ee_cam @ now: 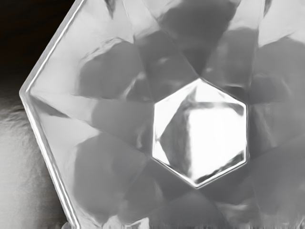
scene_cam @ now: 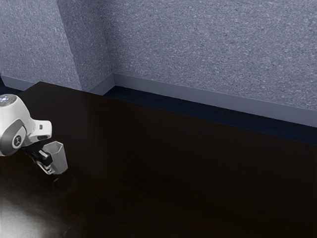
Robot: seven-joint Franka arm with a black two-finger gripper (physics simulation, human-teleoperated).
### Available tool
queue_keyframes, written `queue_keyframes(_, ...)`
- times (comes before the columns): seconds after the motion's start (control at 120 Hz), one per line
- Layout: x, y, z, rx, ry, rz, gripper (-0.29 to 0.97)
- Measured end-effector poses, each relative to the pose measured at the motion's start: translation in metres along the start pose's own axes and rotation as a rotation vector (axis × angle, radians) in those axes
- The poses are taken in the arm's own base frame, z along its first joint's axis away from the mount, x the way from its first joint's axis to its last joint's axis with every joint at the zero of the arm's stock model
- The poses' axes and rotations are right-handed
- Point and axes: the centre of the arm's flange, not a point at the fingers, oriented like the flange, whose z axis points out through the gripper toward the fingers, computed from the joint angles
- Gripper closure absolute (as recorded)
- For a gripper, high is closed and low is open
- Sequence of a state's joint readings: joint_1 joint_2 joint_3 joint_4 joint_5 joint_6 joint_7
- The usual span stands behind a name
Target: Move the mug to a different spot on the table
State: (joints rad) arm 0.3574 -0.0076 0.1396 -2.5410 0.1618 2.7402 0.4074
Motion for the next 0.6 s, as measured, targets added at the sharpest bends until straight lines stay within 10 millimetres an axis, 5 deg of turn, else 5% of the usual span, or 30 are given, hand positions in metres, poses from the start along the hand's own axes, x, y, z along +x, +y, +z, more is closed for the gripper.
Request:
queue_keyframes(0.092, 0.000, 0.000, 0.000, -0.003, 0.001, -0.006, 0.50)
queue_keyframes(0.267, 0.003, -0.002, -0.003, 0.010, 0.030, -0.014, 0.60)
queue_keyframes(0.6, 0.031, -0.013, -0.034, 0.081, 0.187, -0.017, 0.64)
